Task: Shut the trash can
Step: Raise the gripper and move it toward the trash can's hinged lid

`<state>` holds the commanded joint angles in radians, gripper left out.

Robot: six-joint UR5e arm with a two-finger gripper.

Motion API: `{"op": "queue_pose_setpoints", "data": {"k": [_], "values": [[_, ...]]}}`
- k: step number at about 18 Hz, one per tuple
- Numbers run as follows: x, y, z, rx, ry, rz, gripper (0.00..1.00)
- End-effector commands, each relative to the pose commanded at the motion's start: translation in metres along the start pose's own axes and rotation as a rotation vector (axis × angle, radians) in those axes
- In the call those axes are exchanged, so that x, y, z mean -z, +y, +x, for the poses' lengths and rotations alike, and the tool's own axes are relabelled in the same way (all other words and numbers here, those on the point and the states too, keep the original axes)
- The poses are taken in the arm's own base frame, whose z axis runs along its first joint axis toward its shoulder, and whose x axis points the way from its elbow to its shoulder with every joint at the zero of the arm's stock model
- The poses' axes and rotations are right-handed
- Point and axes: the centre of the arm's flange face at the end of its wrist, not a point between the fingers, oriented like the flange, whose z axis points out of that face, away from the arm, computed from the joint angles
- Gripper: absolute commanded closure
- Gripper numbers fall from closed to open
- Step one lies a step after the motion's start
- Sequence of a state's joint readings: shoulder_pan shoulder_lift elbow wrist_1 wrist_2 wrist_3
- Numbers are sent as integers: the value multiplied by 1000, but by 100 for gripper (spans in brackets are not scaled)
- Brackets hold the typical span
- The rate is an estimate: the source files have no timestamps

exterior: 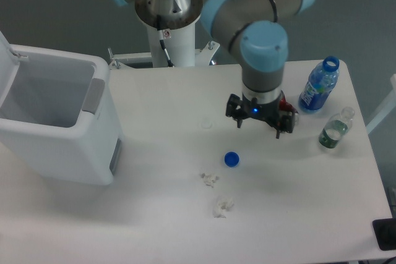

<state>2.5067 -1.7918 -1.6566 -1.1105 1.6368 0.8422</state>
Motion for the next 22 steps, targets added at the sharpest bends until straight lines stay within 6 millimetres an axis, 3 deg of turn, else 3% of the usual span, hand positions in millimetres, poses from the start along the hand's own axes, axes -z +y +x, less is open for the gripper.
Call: {"op": "queue_pose_setpoints", "data": {"k": [2, 3, 6, 15, 20, 22], "values": [[13, -1, 25, -25, 10, 32, 72], [25, -2, 36, -15, 13, 57, 80], [54, -7, 61, 87, 49, 139, 90], [145, 2, 124, 132, 109, 285, 90], [213, 17, 178, 202, 136, 412, 90], [229, 19, 194, 231, 173, 450, 90]]}}
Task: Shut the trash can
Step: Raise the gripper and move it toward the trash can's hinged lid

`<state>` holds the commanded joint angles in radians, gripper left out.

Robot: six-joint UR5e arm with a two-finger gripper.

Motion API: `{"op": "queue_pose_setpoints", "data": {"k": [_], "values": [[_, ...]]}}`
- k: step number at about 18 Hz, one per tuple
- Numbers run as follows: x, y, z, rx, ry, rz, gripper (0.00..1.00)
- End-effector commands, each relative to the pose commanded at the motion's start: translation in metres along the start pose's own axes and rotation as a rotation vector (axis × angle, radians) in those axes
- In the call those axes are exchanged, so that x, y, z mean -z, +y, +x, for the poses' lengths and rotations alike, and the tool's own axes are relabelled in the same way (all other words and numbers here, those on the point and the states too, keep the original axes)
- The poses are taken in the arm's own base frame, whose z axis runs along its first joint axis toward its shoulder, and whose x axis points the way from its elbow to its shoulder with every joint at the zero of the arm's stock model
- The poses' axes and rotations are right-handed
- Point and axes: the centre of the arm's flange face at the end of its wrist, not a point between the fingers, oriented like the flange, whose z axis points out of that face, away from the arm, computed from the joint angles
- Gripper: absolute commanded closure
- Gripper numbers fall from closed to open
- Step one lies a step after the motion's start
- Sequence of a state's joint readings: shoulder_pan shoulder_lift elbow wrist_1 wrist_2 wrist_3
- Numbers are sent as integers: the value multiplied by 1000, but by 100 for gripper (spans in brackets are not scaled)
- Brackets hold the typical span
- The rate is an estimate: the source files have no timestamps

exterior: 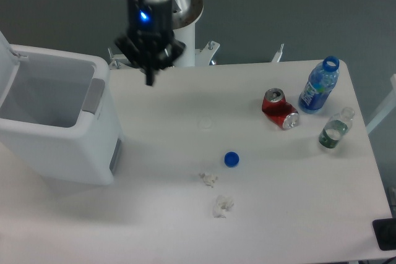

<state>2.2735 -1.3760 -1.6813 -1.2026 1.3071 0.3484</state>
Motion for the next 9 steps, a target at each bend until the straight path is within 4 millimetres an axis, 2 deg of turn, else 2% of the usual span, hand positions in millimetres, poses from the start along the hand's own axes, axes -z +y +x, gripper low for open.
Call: {"op": "queue_pose_setpoints", "data": {"k": [4, 6, 9], "values": [[29, 5, 51, 3, 73, 61, 90], [41, 3, 66, 1, 96, 85, 90], [65, -10, 84, 13, 142, 138, 90]]}}
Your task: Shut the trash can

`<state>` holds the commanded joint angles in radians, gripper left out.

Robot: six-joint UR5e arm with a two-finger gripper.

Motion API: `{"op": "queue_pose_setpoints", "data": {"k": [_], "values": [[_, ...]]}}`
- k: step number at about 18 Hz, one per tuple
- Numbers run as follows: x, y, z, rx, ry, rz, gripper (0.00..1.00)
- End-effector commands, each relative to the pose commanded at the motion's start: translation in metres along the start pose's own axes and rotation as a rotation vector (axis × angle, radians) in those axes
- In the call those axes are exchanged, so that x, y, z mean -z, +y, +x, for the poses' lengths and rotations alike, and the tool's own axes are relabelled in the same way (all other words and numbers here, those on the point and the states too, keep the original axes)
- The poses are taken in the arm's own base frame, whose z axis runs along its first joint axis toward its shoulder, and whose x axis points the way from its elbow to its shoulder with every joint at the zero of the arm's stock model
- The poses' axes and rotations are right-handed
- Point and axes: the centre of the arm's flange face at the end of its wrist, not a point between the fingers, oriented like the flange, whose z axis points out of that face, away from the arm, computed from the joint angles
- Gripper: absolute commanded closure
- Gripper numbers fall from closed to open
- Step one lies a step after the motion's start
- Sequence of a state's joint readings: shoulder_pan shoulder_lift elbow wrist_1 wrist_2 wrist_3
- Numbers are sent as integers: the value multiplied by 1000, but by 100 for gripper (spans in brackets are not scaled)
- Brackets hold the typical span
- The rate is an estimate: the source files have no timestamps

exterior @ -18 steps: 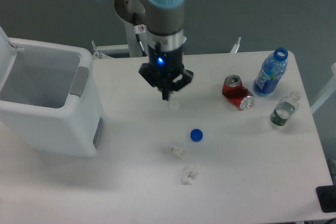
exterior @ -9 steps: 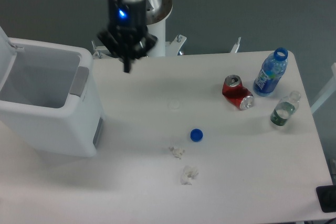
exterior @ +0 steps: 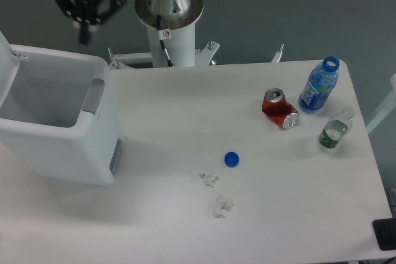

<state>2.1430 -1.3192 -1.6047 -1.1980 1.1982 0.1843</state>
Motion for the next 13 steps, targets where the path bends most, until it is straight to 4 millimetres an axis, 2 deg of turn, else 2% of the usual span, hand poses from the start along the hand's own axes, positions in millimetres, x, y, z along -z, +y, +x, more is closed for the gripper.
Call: {"op": "queue_pose_setpoints", "data": {"k": [2, 6, 9, 13], "values": [[13, -6, 13, -2, 34, 31, 90], [22, -8, 43, -39, 77, 46, 90], [18, -7, 61, -71, 108, 34, 90], [-5, -16, 79, -109, 147, -3, 90]]}}
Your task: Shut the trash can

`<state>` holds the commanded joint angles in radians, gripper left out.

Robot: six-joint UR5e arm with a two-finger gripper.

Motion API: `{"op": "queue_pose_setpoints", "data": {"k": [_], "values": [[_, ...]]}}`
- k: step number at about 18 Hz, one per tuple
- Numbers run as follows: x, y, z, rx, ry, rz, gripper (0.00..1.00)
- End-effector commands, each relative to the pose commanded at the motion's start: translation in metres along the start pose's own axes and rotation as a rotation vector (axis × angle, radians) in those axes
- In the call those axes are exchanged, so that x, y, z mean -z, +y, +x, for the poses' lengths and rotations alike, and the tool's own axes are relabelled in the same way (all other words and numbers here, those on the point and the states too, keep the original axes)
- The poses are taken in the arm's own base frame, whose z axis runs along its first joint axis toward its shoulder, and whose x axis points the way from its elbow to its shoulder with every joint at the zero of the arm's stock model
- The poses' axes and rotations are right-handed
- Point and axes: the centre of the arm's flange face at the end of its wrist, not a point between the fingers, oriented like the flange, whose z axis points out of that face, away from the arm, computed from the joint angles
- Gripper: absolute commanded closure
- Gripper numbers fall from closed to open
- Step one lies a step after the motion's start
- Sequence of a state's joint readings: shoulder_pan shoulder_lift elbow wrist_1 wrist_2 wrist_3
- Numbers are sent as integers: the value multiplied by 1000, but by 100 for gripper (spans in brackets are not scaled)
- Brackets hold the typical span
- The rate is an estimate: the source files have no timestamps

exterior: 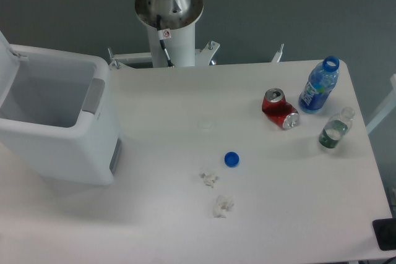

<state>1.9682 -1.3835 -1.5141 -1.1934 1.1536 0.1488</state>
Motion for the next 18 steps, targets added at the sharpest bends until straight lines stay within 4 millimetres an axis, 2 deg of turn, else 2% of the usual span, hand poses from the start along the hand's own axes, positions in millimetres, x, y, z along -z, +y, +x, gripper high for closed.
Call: {"op": "queue_pose_setpoints", "data": {"k": [2, 7, 12, 18], "values": [[-14, -9, 8, -24, 20, -16, 90], [-22, -23, 26, -69, 47, -8, 90], [-24, -24, 43, -97, 67, -11, 90], [-48, -19, 63, -138, 41, -62, 90]]}}
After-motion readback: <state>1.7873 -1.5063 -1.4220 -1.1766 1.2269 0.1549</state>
